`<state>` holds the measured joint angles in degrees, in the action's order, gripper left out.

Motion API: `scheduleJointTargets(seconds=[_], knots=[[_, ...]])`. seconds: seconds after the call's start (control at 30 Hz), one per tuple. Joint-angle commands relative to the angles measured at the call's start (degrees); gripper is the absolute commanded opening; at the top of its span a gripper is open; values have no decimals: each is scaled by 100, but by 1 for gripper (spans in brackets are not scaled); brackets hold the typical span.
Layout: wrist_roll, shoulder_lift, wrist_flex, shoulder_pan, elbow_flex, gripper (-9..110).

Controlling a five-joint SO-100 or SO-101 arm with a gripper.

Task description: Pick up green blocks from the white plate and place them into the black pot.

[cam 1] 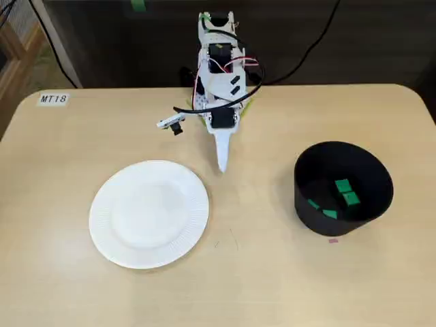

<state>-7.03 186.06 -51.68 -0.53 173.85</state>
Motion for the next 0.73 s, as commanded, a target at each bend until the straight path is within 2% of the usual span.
scheduleJointTargets(seconds=[0.0,0.2,0.37,0.7], knots=[[35,35,35,62,-35,-2],[35,35,193,62,9,-2],[35,35,1134,62,308,-2],[44,35,1099,62,299,-2]])
